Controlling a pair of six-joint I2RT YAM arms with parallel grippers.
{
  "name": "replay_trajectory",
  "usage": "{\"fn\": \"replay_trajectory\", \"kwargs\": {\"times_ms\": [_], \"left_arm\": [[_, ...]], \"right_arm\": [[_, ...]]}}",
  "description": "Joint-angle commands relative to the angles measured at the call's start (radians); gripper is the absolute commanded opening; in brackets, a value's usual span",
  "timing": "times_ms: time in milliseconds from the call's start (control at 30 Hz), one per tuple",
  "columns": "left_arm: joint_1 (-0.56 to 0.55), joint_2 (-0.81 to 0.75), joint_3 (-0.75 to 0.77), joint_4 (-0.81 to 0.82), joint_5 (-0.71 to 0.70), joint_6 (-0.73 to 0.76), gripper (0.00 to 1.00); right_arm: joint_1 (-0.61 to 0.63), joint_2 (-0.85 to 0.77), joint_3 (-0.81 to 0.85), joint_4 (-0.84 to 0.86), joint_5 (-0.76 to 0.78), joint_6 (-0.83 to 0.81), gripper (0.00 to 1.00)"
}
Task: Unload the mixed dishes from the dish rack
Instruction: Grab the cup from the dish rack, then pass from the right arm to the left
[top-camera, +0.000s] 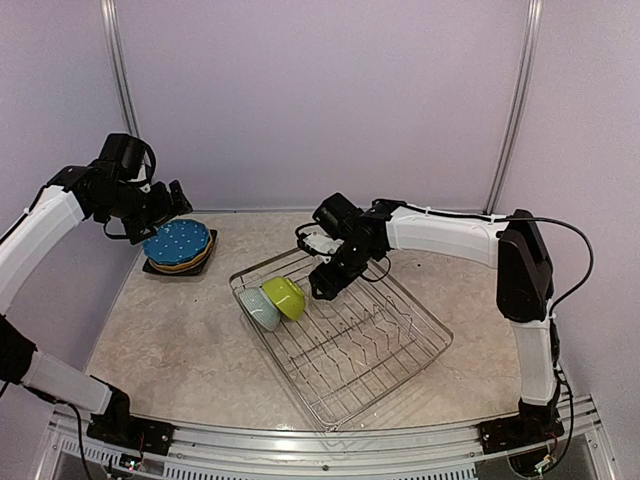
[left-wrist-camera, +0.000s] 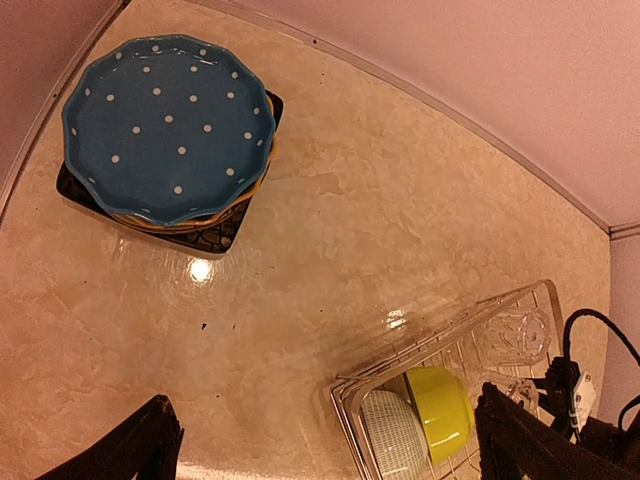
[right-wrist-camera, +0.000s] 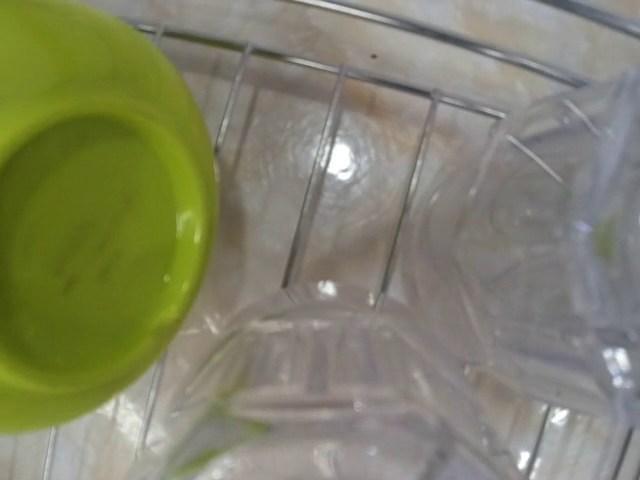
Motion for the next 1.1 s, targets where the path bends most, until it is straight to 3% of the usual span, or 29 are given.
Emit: {"fn": "replay_trajectory", "kwargs": {"times_ms": [0, 433, 800, 1067], "left_arm": [[0.009, -0.017, -0.009, -0.01, 0.01, -0.002, 0.99], [-0.02, -0.01, 0.043, 0.051, -0.049, 0.079, 0.99], [-0.122, -0.128, -0.09, 0.388, -0.037, 0.294, 0.99], [-0.235, -0.142, -0.132, 0.513, -0.058, 0.466, 0.99]], "right_arm": [[0.009, -0.002, 0.031, -0.017, 0.011, -0.006, 0.55], [-0.026, -0.14, 0.108, -0.103, -0.112, 0.021, 0.41], [-0.102, -0.277, 0.142, -0.151, -0.284, 0.04, 0.36], [-0.226, -0.371, 0.141, -0.095, -0.503, 0.114, 0.33]]}}
